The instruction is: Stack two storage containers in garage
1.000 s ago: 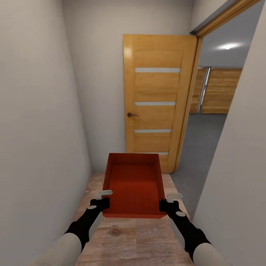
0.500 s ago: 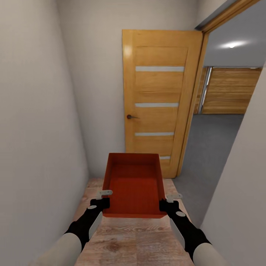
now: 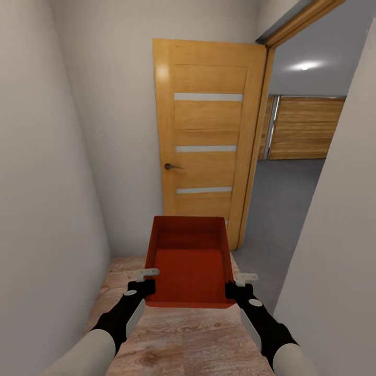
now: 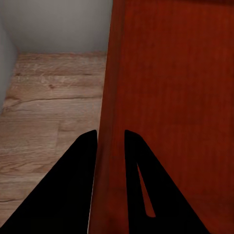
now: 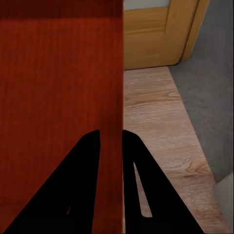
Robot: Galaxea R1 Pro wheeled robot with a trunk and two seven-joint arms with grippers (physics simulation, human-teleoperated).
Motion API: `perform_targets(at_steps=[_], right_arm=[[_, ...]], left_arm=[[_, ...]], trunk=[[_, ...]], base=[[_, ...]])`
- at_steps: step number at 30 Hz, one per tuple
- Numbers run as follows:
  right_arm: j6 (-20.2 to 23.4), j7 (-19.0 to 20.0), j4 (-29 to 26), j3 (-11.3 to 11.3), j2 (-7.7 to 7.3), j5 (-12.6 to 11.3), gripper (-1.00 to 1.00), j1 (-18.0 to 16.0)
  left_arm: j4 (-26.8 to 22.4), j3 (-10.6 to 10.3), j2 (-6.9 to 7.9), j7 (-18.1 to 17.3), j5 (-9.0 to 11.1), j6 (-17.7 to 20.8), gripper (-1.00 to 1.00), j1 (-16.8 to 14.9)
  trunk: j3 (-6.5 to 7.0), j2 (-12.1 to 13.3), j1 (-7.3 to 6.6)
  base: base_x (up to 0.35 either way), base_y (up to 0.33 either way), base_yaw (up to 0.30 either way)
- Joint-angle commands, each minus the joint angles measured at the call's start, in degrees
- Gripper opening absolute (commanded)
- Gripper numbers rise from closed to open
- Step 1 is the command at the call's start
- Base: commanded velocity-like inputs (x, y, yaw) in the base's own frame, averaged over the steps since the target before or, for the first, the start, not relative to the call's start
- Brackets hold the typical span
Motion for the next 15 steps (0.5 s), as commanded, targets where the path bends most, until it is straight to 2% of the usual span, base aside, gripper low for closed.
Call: perform_targets(at_steps=[1,7,15], right_arm=[[0.22,-0.66,-0.32,-0.89,-0.03,0.22,-1.0,-0.07],[0.22,-0.66,-0.29,-0.83,-0.03,0.21,-1.0,-0.08],[0.22,-0.66,-0.29,-0.82,-0.03,0.22,-1.0,-0.08]], left_arm=[[-0.08,4.72,0.07,4.04,0.21,0.43,-1.0,0.01],[-0.08,4.78,0.07,4.04,0.21,0.43,-1.0,0.01],[0.01,4.78,0.07,3.87,0.08,0.43,-1.0,0.01]], trunk=[[-0.07,-0.05,0.0],[-0.07,-0.05,0.0],[-0.07,-0.05,0.0]], base=[[0.0,0.0,-0.287],[0.019,0.0,-0.287],[0.259,0.082,-0.285]])
